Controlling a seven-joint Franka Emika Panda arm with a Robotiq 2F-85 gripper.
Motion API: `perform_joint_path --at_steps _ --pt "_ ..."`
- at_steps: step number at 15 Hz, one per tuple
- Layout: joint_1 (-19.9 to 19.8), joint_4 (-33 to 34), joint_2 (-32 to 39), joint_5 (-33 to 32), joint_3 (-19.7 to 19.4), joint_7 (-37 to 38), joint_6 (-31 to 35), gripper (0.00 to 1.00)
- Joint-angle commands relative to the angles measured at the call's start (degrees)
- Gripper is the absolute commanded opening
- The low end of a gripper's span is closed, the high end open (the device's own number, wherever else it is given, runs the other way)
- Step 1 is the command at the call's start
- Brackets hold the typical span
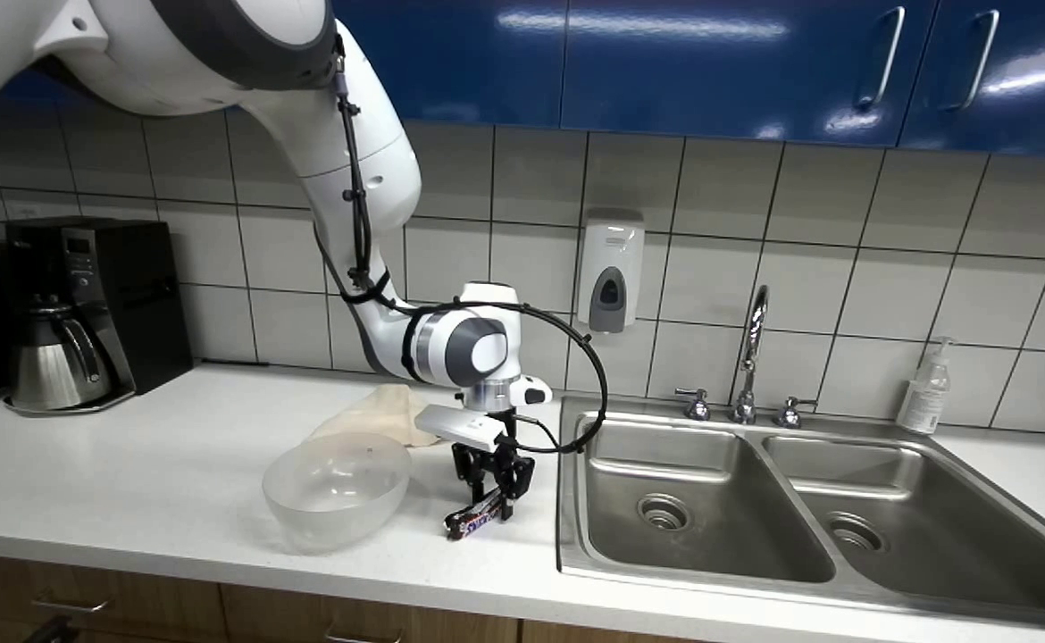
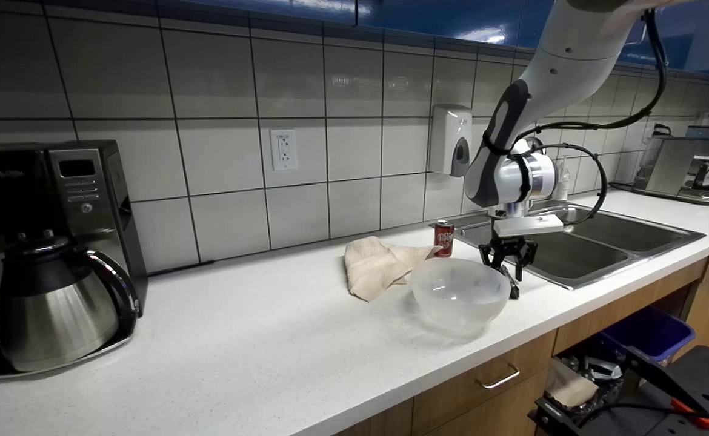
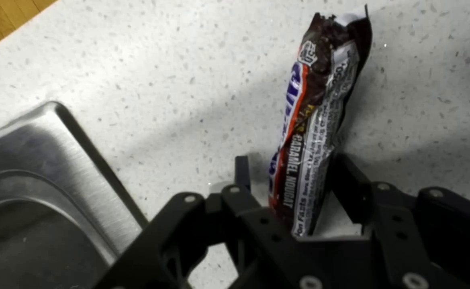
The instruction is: Put the candy bar into the bowl
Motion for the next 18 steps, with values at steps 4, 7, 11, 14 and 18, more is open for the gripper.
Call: perform_joint_path --at_steps 4,7,11,14,18 --pt "-0.9 2.7 1.1 -0.1 0.7 0.4 -2.1 0.11" --pt "-0.6 2.1 0.5 -0.3 0.4 0.6 -1.8 0.08" --pt "0.3 -0.1 -1.7 -0.9 -0.8 1.7 -0.6 0.07" --pt "1.0 -1.2 -2.9 -1.3 -1.6 2.5 -0.1 0.07" --pt "2.4 -3.7 -4.9 -1.8 -2.7 3.8 1.5 0.07"
